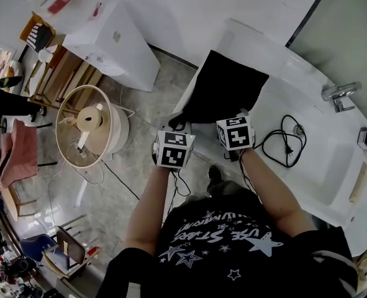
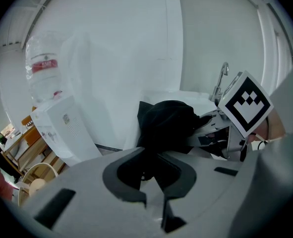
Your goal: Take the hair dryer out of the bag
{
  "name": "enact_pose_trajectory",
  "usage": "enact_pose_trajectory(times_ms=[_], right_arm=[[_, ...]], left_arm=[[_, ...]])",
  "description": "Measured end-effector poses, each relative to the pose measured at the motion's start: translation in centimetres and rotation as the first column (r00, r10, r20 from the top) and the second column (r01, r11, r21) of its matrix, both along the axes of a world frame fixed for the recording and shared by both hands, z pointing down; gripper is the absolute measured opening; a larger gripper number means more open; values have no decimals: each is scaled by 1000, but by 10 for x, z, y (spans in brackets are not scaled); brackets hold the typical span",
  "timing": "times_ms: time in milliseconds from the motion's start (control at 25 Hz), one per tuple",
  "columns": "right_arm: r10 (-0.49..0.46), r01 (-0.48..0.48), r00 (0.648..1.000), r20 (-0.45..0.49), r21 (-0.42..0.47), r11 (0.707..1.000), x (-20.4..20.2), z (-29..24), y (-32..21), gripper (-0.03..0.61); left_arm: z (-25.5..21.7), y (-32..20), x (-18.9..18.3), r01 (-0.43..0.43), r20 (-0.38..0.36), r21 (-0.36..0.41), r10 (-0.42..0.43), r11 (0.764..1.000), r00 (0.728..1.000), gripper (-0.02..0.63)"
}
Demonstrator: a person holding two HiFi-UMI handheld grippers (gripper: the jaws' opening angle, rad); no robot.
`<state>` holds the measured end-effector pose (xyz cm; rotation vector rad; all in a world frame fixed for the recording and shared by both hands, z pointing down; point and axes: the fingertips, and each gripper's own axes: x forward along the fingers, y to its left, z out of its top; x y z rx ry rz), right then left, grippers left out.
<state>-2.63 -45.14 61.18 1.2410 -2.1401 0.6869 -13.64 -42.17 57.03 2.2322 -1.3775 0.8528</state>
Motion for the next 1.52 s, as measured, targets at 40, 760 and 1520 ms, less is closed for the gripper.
enact_pose_trajectory(times_ms=[40, 760, 1520], right_arm=[[-3, 3, 1000, 3, -1, 1000, 0, 0, 0, 201], [-123, 124, 991, -53, 31, 992, -8, -22, 30, 198], [-275, 275, 961, -8, 2, 961, -7, -30, 74, 199]], left_arm=[[0, -1, 0, 0, 1, 4, 0, 1000, 1000, 34], [-12, -1, -23, 21, -8, 52, -21, 998, 1000, 32], [-36, 17, -4, -132, -29, 69, 134, 989, 990, 32]])
